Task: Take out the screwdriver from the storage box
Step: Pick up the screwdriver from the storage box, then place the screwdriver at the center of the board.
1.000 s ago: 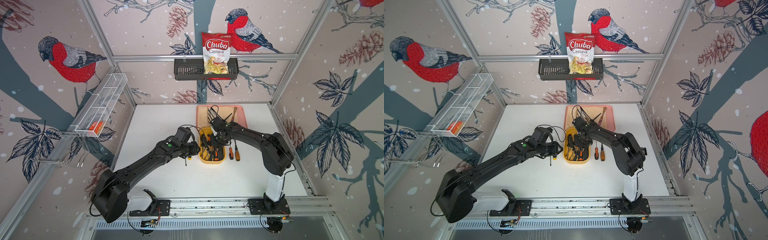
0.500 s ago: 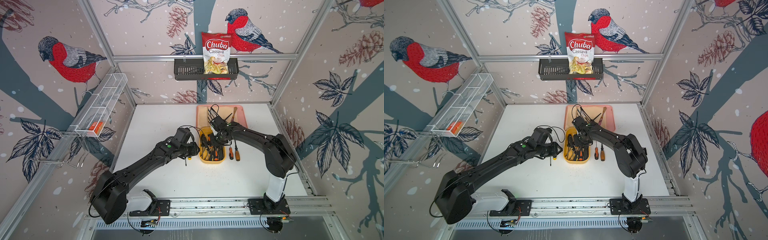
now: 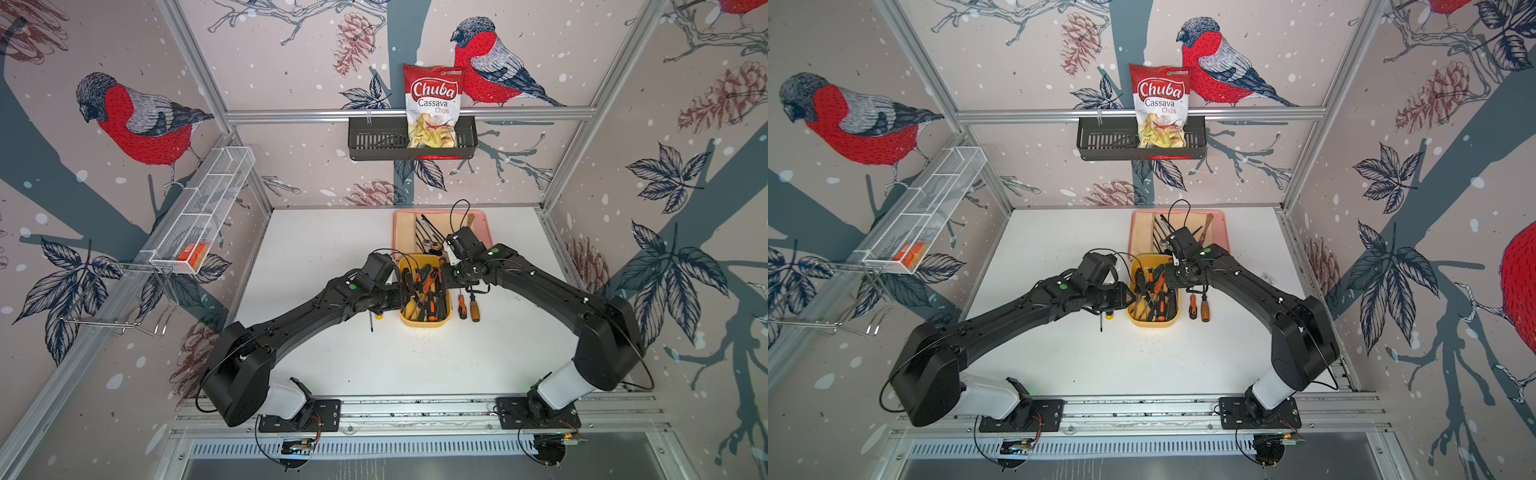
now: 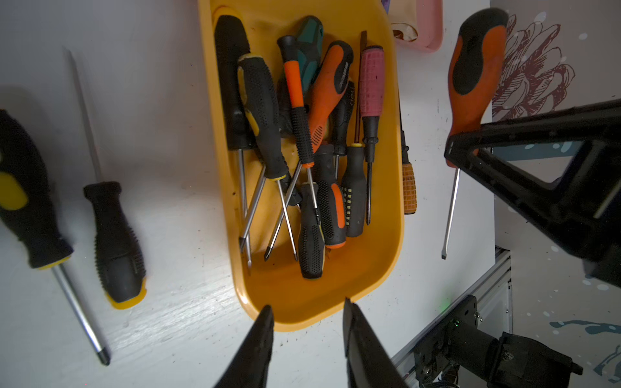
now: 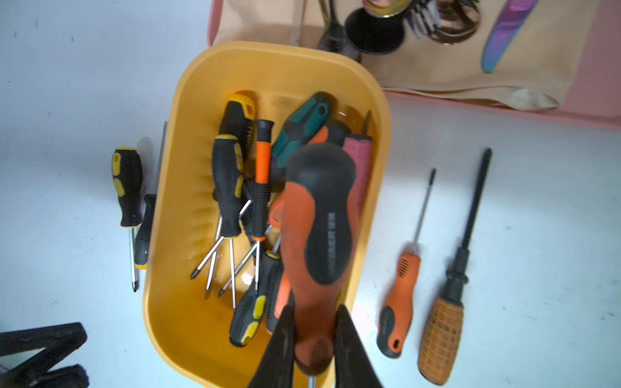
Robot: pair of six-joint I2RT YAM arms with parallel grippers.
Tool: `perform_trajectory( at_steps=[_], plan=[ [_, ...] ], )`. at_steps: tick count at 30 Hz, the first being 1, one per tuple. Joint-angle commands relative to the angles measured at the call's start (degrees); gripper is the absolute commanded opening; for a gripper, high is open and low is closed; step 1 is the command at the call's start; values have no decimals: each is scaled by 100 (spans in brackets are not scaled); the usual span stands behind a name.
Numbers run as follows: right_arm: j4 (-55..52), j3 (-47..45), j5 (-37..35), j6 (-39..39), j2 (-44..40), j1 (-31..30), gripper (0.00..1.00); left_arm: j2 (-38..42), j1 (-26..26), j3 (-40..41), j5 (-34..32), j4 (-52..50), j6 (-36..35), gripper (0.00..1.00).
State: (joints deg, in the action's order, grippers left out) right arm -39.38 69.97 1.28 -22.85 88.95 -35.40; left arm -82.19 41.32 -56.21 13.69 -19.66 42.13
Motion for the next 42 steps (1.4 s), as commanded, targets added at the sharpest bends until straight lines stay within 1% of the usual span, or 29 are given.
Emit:
perform_trajectory(
  at_steps=[1,4,7,10,17,26,32,42],
  plan=[
    [-143,-353,-163,-89,-322,266,15,-197,124,-263,63,165,-38,37],
    [-82,-819,-193,-15,-586,664,15,-390,224,-414,70,175,-55,37],
    [-28,-1180,-239,117,-677,1079,15,-533,287,-536,90,157,-62,37],
    [93,-1381,-451,125,-641,1269,15,-596,330,-602,83,149,-66,37],
    [156,-1230,-997,89,-72,1355,15,-596,350,-516,59,191,-55,37],
    [525,-1288,-758,187,348,1359,15,-541,350,-437,-67,71,-127,37],
    [580,-1307,-691,229,586,1350,16,-592,347,-501,-84,4,-197,37],
    [598,-1305,-650,228,826,1329,24,-675,342,-515,-90,-4,-240,37]
  ],
)
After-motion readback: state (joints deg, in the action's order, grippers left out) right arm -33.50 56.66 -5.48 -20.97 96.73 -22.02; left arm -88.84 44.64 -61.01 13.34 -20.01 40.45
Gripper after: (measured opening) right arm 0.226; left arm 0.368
